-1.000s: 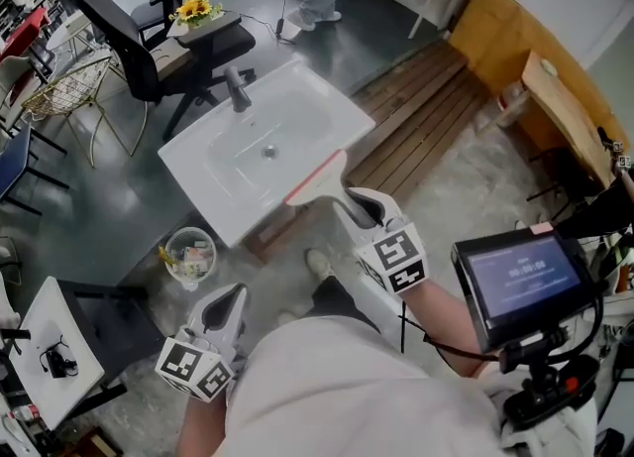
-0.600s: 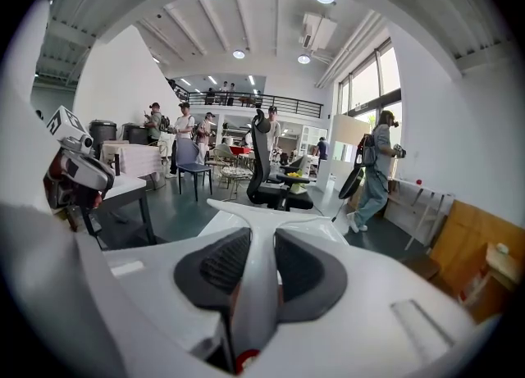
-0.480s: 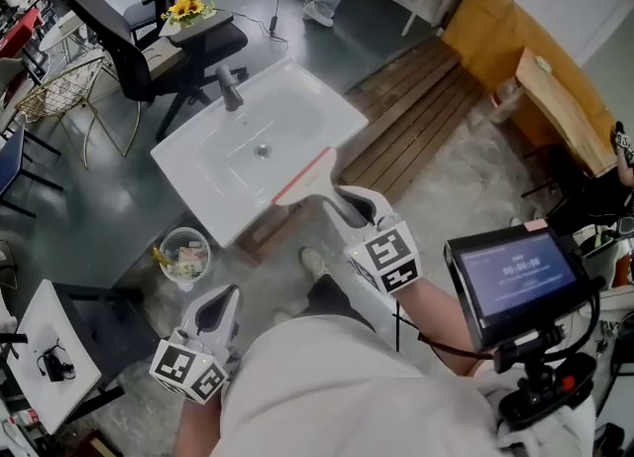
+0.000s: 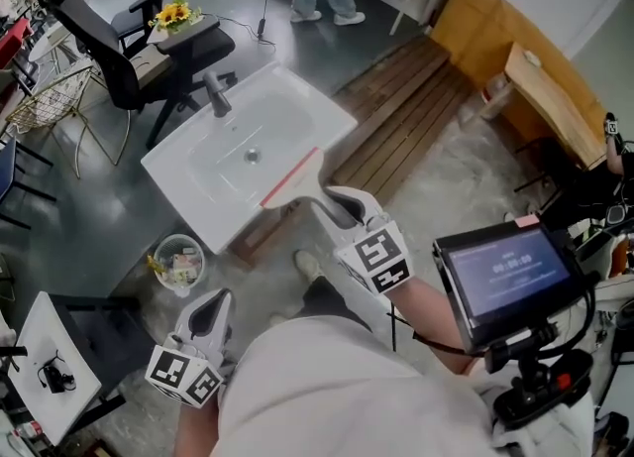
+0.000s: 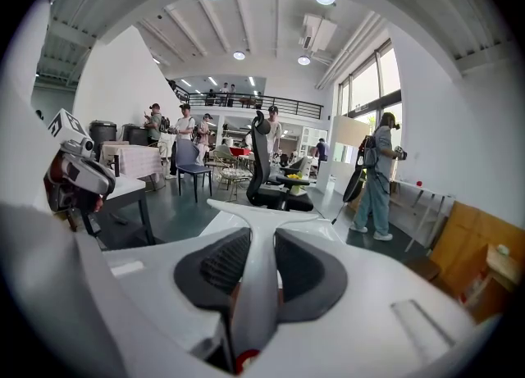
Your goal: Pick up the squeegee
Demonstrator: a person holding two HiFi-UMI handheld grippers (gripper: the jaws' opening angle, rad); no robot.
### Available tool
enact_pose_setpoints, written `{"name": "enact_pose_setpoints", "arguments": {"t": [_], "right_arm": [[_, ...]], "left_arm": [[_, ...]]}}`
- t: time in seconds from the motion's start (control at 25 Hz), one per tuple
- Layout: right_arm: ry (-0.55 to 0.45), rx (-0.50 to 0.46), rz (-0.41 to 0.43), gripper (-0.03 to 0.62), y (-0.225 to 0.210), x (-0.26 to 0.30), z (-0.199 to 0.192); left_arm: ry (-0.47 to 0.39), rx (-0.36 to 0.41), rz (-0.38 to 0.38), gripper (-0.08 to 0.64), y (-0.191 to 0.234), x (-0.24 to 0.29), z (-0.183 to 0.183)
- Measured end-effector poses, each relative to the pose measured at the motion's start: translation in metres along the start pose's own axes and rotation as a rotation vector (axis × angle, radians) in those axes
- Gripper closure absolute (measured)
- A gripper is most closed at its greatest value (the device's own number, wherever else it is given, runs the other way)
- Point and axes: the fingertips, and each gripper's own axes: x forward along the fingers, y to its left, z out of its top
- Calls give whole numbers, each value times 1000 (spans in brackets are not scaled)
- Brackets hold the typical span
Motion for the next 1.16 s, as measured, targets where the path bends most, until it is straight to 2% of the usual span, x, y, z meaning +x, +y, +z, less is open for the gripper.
{"name": "enact_pose_setpoints", "arguments": {"t": [0.8,1.16], "right_arm": [[-11,22,-25,492,-9,-4,1],[0,39,-18,492,-57,15,-5]], "left_arm": [[11,-3,-20,552,0,7,-1],[32,-8,-5,552,4,53,12]]}}
